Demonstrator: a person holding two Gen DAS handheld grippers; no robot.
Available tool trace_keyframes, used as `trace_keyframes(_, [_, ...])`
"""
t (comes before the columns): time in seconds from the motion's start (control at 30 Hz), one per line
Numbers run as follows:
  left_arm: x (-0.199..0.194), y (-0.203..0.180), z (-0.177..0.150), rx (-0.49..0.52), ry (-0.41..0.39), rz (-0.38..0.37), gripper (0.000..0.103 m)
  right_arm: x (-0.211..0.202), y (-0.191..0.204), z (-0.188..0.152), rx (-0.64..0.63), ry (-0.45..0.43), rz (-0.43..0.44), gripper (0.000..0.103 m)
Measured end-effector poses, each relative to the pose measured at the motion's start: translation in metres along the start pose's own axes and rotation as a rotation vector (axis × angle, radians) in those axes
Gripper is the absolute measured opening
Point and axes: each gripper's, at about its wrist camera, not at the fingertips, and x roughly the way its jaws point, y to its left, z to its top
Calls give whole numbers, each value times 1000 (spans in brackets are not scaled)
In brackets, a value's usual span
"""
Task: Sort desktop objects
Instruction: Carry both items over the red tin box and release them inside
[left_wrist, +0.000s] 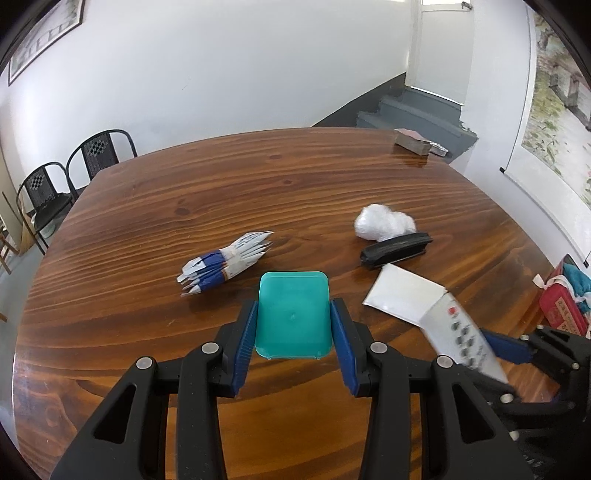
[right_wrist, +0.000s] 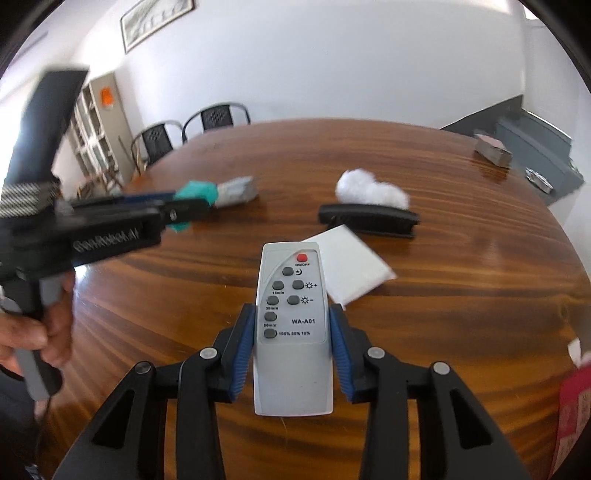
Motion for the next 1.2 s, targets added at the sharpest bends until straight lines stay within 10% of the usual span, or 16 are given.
trace_keyframes(0.73, [-60, -153, -3, 196, -87, -254, 43, -195, -127, -74, 348, -318, -237, 43])
trace_keyframes(1.2, [-80, -286, -14, 358, -66, -443, 43, -238, -201, -140, 530, -333, -413, 43])
